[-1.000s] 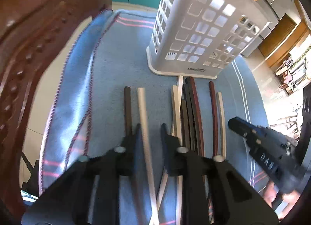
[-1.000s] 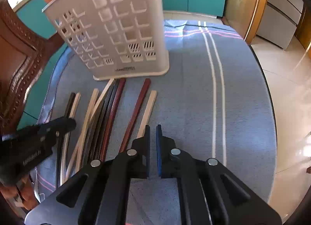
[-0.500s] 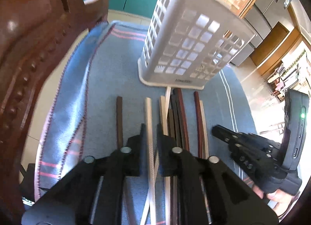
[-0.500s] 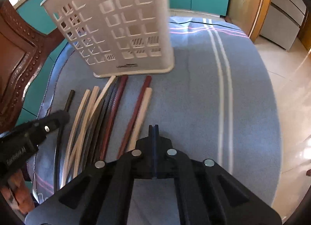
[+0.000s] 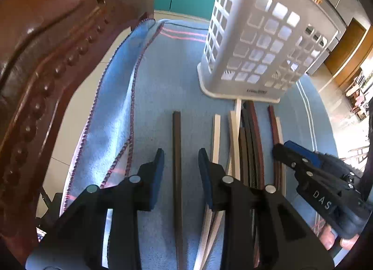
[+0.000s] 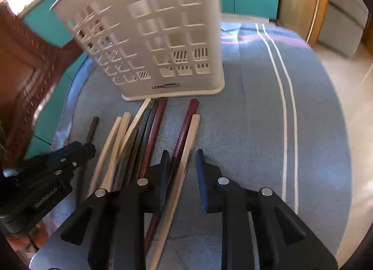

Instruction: Organize utensils

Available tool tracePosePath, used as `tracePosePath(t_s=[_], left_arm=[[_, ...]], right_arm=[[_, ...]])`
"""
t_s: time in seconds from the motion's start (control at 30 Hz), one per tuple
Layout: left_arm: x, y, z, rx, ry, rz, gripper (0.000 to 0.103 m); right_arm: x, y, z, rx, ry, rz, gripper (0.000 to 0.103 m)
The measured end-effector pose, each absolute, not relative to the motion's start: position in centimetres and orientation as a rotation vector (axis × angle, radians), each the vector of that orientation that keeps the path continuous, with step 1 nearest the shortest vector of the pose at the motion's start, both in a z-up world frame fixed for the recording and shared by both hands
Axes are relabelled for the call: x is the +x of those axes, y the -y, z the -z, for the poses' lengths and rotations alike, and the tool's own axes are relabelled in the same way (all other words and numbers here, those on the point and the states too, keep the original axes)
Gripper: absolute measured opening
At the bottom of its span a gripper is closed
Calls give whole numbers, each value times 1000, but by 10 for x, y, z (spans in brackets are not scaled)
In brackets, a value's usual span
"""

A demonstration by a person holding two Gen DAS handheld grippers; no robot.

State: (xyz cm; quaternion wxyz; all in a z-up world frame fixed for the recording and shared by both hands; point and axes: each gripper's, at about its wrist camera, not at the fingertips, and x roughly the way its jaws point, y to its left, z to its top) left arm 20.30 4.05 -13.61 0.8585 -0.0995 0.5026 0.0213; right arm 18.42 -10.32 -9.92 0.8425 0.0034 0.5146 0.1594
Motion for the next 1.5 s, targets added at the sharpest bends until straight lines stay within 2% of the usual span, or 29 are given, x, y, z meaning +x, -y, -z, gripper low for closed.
tracePosePath(t_s=[0.03, 0.13, 0.23, 0.43, 0.8, 1.0, 1.17, 1.5], left_arm=[[200, -48, 135, -206, -1056, -44, 32], [201, -46, 135, -207, -1053, -38, 34], [199, -47, 138, -218, -1045, -28, 37], [188, -46, 130, -220, -1037, -34, 44], [202, -42, 140, -164, -1029, -105, 44], [203, -27, 142, -61, -1007, -170, 45], [204, -31, 142, -80, -1025, -145, 45], [200, -31, 143, -65, -1042, -125, 56]], right_arm=[[183, 102, 99, 4, -1091, -345, 15], [180, 112, 98, 55, -1112, -349, 13], [175, 133, 90, 83, -1105, -317, 4], [180, 162, 85, 138, -1099, -271, 4], [174, 125, 98, -31, -1087, -262, 14], [173, 110, 102, -119, -1049, -230, 24], [177, 103, 104, -138, -1024, -215, 30], [181, 99, 101, -147, -1017, -188, 31]])
